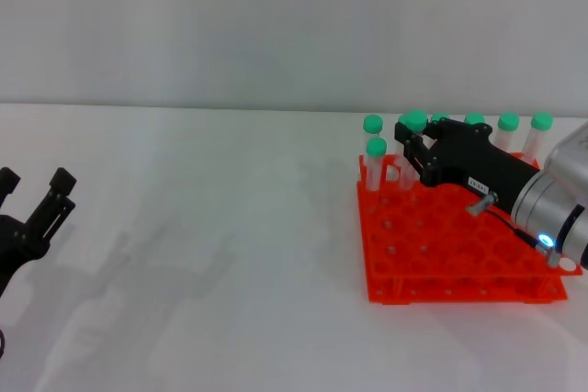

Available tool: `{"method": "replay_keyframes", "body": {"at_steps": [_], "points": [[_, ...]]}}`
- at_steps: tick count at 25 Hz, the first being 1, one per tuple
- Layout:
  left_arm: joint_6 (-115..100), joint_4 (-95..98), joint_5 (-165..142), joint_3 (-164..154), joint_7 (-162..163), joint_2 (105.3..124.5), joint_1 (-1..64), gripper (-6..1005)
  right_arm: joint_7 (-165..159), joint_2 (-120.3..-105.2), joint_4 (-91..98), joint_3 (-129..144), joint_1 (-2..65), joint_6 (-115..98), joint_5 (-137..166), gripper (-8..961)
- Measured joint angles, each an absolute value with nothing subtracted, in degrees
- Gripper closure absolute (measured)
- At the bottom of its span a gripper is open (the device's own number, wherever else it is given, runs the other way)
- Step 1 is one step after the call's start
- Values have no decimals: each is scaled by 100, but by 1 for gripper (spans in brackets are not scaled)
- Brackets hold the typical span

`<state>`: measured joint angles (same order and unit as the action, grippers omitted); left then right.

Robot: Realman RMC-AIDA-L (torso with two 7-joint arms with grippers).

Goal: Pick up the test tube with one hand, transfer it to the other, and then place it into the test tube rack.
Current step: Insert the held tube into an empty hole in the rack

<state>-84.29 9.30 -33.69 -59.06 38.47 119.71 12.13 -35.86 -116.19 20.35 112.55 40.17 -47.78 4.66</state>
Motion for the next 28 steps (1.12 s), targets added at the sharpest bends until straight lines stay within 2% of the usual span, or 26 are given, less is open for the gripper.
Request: {"method": "replay_keyframes", "body": {"at_steps": [25, 28], "points": [[-8429, 932, -3359, -5906, 3850, 11971, 1248, 118, -3463, -11619, 2100, 11647, 4029, -4308, 324, 748], [-8429, 932, -3357, -5906, 3850, 11971, 1248, 118, -3476, -11620, 2142, 11636, 4006, -4236, 325, 685]]}}
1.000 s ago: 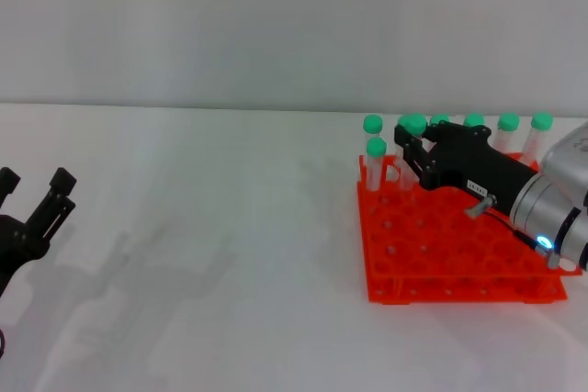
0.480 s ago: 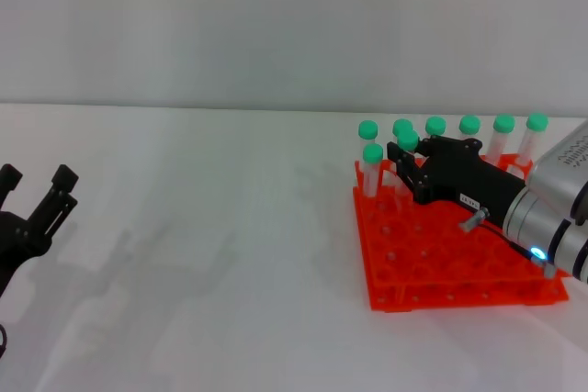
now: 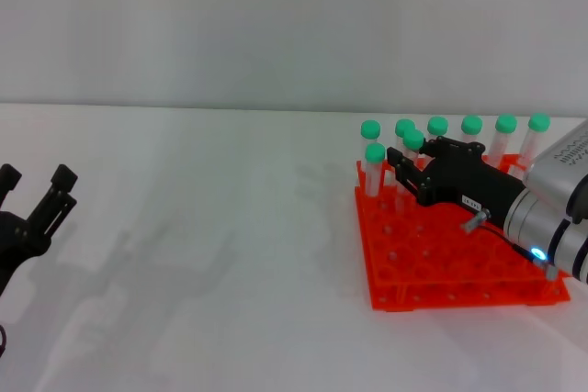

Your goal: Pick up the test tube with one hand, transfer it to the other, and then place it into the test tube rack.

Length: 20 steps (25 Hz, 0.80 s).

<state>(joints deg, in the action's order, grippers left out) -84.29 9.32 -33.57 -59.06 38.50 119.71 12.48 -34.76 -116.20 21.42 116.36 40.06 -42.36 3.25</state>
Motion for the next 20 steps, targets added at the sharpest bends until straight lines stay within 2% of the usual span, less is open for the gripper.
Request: {"method": "replay_keyframes", "body": {"at_steps": [5, 16, 20], "points": [[-8429, 932, -3357, -5891, 3850, 11971, 1245, 118, -3481, -11619, 2230, 11623, 3982, -4233, 325, 581], [-8429, 931, -3350, -5880, 3850, 11963, 1277, 118, -3654, -11565, 2485, 11719, 3784, -4201, 384, 176], [-8429, 931, -3348, -5879, 3850, 11962, 1281, 118, -3700, -11571, 2516, 11836, 3799, -4141, 387, 134]]}}
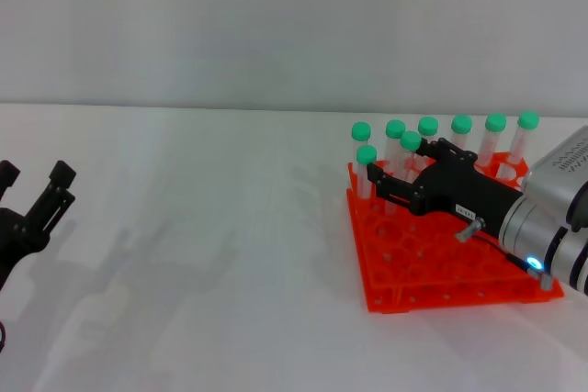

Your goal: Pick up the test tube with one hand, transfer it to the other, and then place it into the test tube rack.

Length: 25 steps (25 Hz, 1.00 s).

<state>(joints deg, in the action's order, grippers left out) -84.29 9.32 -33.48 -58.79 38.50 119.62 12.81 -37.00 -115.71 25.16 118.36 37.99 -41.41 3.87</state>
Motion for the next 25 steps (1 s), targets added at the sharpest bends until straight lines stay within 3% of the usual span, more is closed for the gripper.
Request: {"method": "replay_keyframes", "body": {"at_steps": [7, 18, 25], "points": [[-8429, 932, -3342, -5871, 3850, 11955, 1273, 118, -3769, -11535, 2682, 11767, 3601, -4171, 365, 125], [-8406, 932, -3059, -5853, 3818, 11948, 1248, 118, -3747, -11358, 3216, 11208, 2616, -4953, 389, 126], [-8377, 932, -3019, -5854, 3802, 11953, 1283, 118, -2763, -11514, 2921, 9869, 2032, -5796, 372, 126]]}}
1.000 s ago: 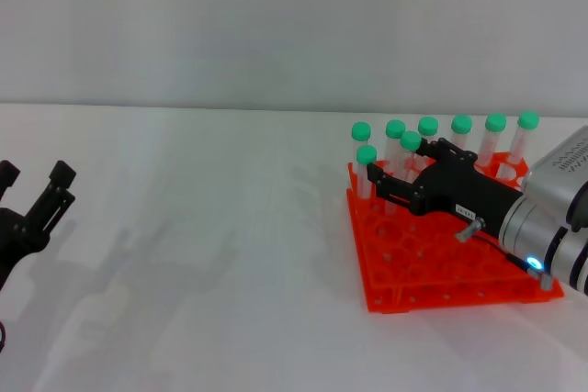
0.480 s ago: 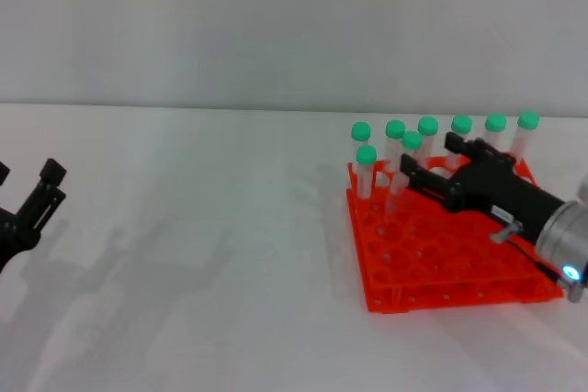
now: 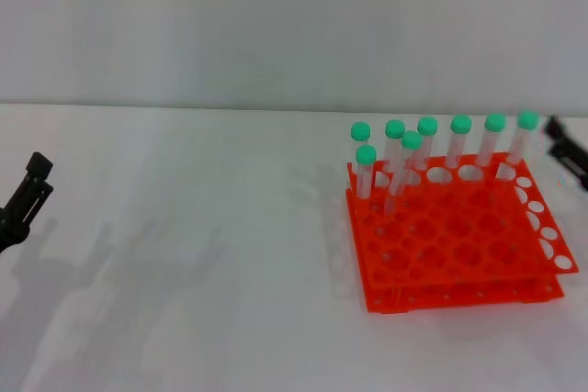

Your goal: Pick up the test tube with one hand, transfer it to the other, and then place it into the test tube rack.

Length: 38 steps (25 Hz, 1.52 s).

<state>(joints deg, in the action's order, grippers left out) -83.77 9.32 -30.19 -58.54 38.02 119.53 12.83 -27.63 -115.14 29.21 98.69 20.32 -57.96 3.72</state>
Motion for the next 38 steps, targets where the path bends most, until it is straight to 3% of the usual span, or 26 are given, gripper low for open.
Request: {"method": "replay_keyframes", "body": {"at_steps": [9, 38], "points": [[-8382, 828, -2798, -5854, 3799, 11963, 1337, 118, -2248, -11538, 1826, 8558, 2336, -5817, 328, 127], [-8381, 560, -2730, -5862, 3797, 11971, 1574, 118, -2268, -11588, 1647, 8539, 2319, -5796, 324, 131]]}}
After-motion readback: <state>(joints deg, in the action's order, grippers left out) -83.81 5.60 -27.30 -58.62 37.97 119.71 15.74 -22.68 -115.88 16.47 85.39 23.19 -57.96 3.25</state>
